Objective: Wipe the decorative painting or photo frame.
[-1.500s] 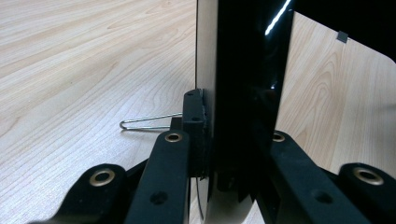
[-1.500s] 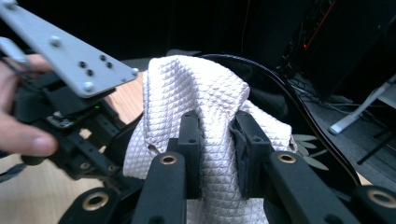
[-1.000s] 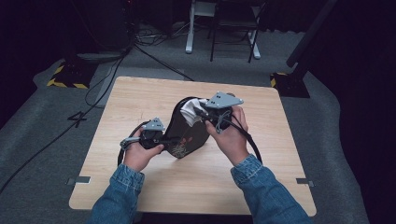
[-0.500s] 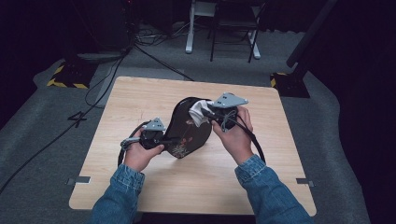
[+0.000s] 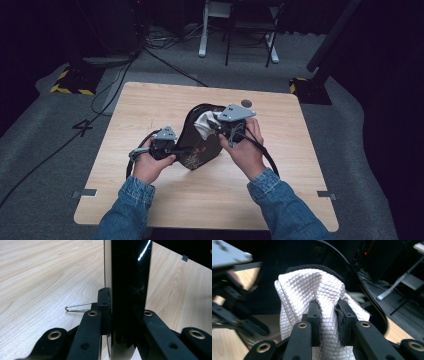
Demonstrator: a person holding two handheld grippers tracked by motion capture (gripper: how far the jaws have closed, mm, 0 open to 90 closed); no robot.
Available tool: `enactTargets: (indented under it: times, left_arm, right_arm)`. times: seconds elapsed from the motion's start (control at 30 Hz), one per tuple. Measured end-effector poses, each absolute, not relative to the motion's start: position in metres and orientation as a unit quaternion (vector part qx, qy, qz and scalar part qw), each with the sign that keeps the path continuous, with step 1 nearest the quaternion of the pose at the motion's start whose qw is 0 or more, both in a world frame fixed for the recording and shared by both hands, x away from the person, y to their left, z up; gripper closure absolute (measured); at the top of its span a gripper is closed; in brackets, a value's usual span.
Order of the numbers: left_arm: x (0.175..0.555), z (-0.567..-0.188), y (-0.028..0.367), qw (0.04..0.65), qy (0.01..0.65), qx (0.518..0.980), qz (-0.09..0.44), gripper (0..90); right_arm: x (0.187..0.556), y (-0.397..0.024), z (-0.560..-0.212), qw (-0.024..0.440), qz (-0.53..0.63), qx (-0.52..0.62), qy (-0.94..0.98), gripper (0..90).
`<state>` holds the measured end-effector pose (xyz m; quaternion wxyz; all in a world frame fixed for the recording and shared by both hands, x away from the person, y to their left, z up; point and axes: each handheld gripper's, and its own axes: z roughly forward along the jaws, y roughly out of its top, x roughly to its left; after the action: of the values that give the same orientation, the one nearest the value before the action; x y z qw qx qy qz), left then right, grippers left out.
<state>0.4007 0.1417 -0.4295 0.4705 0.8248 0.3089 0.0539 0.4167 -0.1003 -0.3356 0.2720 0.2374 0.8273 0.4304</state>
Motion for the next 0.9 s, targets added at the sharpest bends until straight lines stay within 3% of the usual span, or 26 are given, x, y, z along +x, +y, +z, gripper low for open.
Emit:
enactTargets:
  times: [0.4,0.9]
  left_arm:
    - [0.401,-0.43,0.143,0.469,0.305,0.827,0.051,80.0]
    - [0.401,-0.43,0.143,0.465,0.298,0.832,0.051,80.1]
  right_arm:
    - [0.438,-0.133,-0.347,0.276,0.41,0.284,0.822,75.5]
    - [0.428,-0.124,-0.326,0.285,0.426,0.266,0.817,75.3]
